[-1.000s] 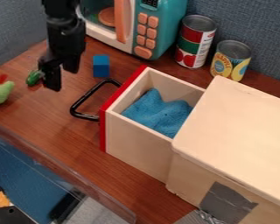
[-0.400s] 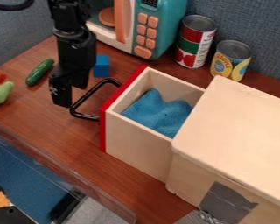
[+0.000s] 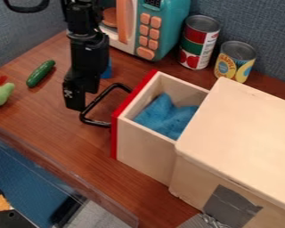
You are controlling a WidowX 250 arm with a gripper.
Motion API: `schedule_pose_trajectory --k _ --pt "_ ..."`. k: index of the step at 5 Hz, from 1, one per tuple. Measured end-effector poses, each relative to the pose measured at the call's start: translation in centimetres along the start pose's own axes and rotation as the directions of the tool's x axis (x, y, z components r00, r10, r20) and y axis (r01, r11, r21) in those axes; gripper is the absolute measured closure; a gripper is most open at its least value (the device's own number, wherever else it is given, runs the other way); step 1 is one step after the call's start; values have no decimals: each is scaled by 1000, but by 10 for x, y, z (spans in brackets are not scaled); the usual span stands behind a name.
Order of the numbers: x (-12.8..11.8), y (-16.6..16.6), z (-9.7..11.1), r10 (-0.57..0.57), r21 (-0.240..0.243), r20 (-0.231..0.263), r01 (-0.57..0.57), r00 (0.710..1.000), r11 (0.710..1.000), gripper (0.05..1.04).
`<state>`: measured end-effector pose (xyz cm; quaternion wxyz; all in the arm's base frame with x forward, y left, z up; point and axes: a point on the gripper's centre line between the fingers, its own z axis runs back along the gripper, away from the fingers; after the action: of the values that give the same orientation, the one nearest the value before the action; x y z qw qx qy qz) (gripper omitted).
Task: Close the drawer
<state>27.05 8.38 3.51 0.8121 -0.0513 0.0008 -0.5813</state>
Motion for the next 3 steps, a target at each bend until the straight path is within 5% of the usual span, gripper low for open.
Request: schedule_pose_trajectory --k 3 --pt "23 -21 -6 49 -125 111 -35 993 992 83"
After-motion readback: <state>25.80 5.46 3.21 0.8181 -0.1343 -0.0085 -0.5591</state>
